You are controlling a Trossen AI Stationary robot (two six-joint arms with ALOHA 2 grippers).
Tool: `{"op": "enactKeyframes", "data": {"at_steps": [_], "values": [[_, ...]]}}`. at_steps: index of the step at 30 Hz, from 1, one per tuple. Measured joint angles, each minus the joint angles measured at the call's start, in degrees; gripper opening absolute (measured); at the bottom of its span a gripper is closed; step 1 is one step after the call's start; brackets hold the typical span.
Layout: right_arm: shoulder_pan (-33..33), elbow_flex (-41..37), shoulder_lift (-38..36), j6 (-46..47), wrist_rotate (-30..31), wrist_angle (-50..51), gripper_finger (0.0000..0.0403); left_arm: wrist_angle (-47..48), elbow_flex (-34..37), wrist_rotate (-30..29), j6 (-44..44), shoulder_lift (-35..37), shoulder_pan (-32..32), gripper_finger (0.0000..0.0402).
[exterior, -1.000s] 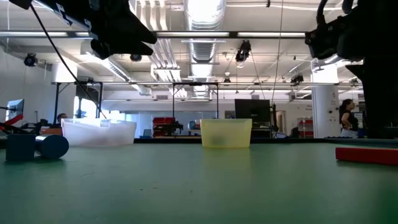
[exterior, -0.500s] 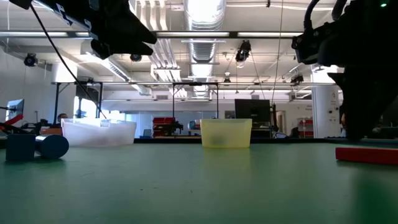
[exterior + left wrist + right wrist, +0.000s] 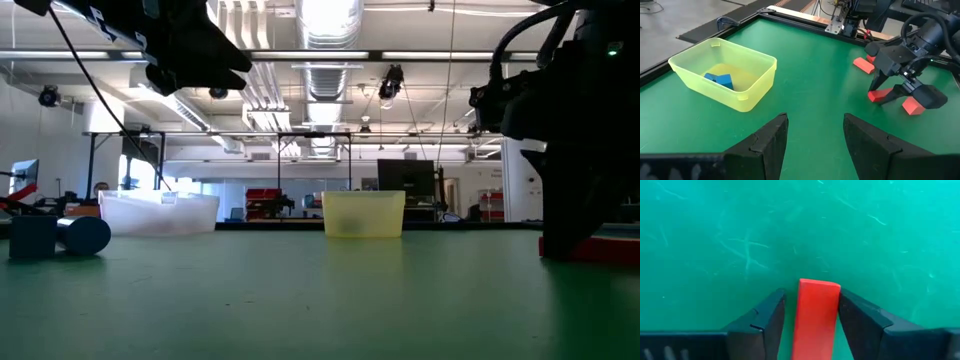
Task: Sort & place blocks by color
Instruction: Put the red block into the white bin
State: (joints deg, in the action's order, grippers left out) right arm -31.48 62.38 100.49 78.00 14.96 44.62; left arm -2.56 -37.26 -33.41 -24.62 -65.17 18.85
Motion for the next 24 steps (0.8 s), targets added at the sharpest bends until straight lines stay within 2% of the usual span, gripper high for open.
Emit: {"op": "enactKeyframes", "data": {"at_steps": [7,13,24], "values": [[0.1,-0.3,0.0,-2.1,0.0,-1.9,0.0095,0.0,0.0,0.0,0.0,0.0,0.0,0.0176],[0.2,0.5,-1.0,-5.2,1.2,-1.3,0.0092,-0.1,-0.1,0.0,0.0,0.0,0.0,0.0176],[0.8,2.0,-10.2,-14.9,16.1,-2.1,0.0092,-2.3,0.1,0.0,0.0,-1.0,0.0,0.0176]]}}
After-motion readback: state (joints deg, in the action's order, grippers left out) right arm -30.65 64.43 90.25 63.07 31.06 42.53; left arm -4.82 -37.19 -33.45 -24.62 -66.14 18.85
